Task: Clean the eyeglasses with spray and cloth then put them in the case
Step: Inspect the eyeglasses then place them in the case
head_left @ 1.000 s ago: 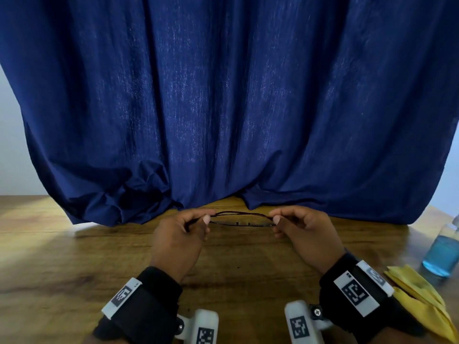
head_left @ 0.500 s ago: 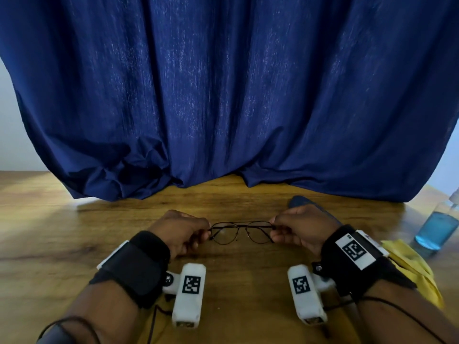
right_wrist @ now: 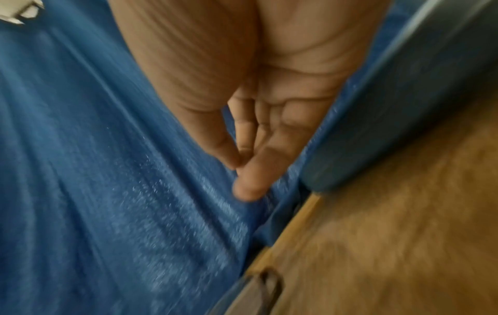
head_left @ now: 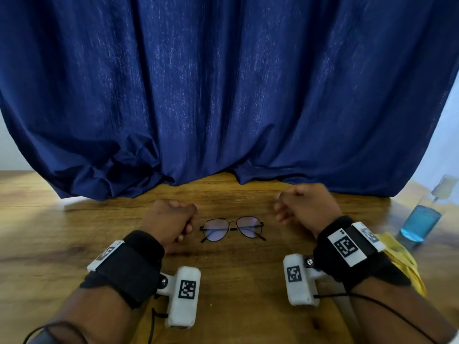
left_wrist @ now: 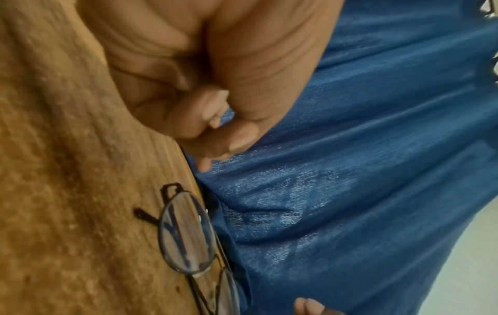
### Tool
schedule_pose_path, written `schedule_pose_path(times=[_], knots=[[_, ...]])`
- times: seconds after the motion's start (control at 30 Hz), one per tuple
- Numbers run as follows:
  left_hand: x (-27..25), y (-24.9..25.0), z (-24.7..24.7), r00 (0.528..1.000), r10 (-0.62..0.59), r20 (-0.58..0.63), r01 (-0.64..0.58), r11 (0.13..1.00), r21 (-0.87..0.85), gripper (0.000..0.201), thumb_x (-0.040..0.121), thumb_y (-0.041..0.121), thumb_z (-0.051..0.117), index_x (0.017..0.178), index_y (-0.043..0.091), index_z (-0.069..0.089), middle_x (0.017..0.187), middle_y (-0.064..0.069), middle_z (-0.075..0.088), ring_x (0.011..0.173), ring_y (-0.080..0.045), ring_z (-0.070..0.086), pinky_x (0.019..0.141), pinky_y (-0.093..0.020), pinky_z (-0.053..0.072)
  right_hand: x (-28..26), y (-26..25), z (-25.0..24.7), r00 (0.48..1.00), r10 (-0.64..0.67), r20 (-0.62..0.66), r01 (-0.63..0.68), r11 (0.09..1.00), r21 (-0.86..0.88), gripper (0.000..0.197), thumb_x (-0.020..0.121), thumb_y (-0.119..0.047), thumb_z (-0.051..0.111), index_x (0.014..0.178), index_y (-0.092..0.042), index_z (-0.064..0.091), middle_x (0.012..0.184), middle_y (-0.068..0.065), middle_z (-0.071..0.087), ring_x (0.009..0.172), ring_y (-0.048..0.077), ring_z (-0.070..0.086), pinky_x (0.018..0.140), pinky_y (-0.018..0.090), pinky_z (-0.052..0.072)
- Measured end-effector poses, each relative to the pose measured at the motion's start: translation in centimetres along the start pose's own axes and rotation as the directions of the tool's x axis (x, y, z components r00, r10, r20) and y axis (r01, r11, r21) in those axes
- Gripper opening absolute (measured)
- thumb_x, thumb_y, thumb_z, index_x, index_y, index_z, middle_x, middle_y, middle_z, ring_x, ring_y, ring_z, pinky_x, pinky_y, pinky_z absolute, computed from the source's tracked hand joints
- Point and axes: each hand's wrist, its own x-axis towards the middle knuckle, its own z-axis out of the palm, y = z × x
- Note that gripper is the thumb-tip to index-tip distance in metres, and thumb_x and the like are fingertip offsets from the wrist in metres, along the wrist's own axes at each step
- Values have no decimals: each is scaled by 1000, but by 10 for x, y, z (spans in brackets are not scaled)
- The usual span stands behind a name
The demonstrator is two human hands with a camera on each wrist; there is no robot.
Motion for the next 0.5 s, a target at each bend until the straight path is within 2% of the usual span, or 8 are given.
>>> schedule_pose_path(times=[0.03, 0.1, 0.13, 0.2, 0.3, 0.4, 0.5], knots=[[0, 2, 0, 999, 42, 6, -42, 999, -30, 23, 98, 19, 64, 88, -1, 71, 55, -2, 54, 35, -5, 43, 35, -17, 32, 3, -1, -8, 991, -84, -106, 70, 989, -130, 13, 93, -18, 65, 88, -11, 74, 80, 8, 77, 72, 24, 73, 69, 35, 61], [-2, 6, 1, 992, 118, 48, -113, 989, -93, 22, 99, 20, 62, 96, 2, 74, 62, -2, 54, 40, -7, 43, 35, -18, 31, 8, -1, -24, 951, -207, -230, 130, 941, -311, 8, 90, -20, 67, 89, -19, 75, 83, -5, 75, 81, 15, 69, 70, 23, 51], [-3, 8, 2, 987, 145, 70, -135, 983, -126, 21, 100, 19, 61, 97, 3, 75, 63, -2, 54, 41, -7, 42, 35, -18, 31, 9, 0, -30, 942, -216, -258, 127, 938, -324, 7, 88, -19, 69, 91, -20, 75, 86, -7, 74, 85, 13, 68, 68, 19, 46], [-6, 10, 4, 978, 186, 92, -169, 970, -174, 21, 100, 18, 60, 98, 4, 75, 64, -2, 53, 42, -7, 41, 36, -19, 31, 13, 4, -38, 945, -169, -281, 87, 956, -281, 13, 85, -19, 73, 97, -20, 74, 91, -7, 73, 91, 14, 68, 72, 20, 44], [-9, 12, 6, 967, 233, 101, -207, 954, -218, 21, 100, 17, 59, 97, 4, 75, 63, -1, 52, 42, -8, 40, 37, -19, 30, 18, 7, -42, 976, -52, -210, -18, 948, -319, 37, 79, -29, 82, 114, -23, 69, 105, -4, 70, 103, 18, 66, 83, 28, 45], [-10, 14, 8, 960, 260, 106, -229, 942, -244, 21, 100, 17, 59, 96, 4, 76, 63, -2, 52, 44, -9, 39, 38, -19, 29, 19, 8, -40, 995, 86, -54, -102, 870, -483, 73, 72, -38, 87, 136, -24, 56, 131, 2, 63, 115, 23, 61, 92, 33, 47], [-12, 14, 9, 955, 276, 107, -246, 941, -234, 21, 100, 17, 59, 96, 6, 76, 64, -2, 53, 45, -9, 40, 40, -21, 31, 18, 7, -39, 982, 185, 32, -132, 801, -584, 83, 70, -33, 90, 143, -22, 50, 134, 6, 60, 106, 20, 56, 88, 32, 43]])
